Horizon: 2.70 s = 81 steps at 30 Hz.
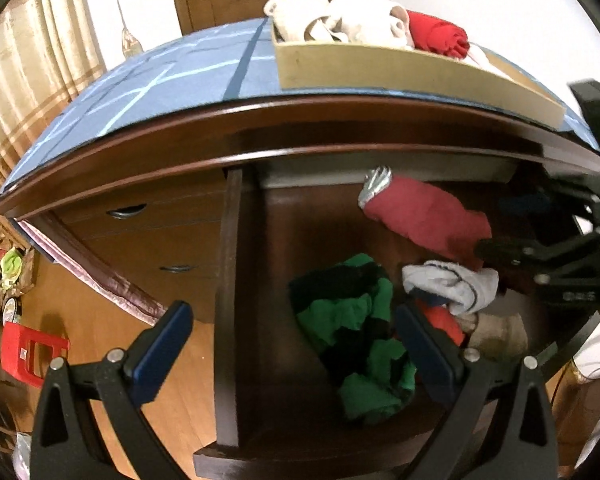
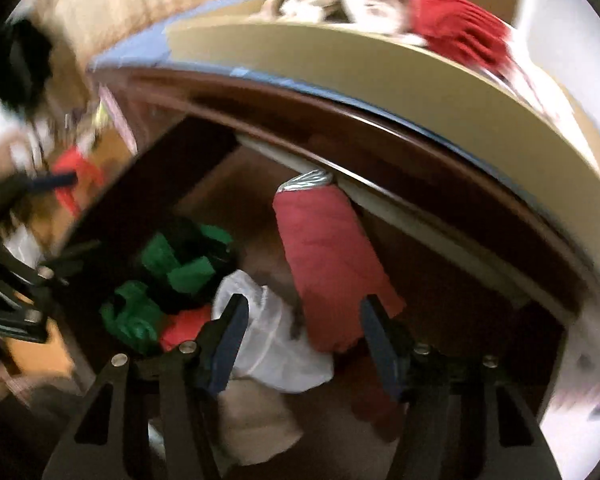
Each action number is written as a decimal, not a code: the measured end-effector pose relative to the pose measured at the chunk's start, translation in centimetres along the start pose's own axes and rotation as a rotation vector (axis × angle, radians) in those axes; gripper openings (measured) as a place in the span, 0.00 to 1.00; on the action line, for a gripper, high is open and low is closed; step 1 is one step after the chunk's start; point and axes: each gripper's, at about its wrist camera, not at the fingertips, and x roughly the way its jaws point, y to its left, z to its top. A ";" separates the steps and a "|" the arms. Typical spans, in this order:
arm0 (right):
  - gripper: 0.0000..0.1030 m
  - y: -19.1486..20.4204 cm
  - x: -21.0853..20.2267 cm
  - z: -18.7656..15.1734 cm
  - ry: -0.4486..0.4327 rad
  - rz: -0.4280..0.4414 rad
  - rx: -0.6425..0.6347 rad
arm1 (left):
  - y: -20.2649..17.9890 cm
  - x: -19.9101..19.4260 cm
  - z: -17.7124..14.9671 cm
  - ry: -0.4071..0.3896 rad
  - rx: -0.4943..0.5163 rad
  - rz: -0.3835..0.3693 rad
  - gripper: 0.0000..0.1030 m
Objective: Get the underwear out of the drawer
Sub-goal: 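Grasp the rolled red cloth with silver band using the right tool, then grasp the green and black cloth with the left tool while the right tool holds the red cloth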
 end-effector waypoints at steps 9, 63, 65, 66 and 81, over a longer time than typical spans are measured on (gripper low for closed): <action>0.59 0.8 5.8 1.5 0.110 -0.092 -0.147 | 0.0 0.3 -0.3 0.054 0.015 -0.041 0.99; 0.28 -5.8 0.2 -9.5 -0.079 0.178 0.583 | -4.6 5.9 -0.1 0.195 0.066 0.082 0.37; 0.28 -5.7 0.4 -9.8 -0.084 0.180 0.600 | -4.4 6.3 -0.3 0.218 0.036 0.004 0.09; 0.28 -5.7 0.5 -9.9 -0.087 0.175 0.604 | -4.3 6.3 -0.4 0.212 0.023 -0.001 0.09; 0.28 -7.1 -1.2 -12.1 -0.190 0.256 0.760 | -2.0 3.5 -0.6 0.122 -0.115 -0.199 0.08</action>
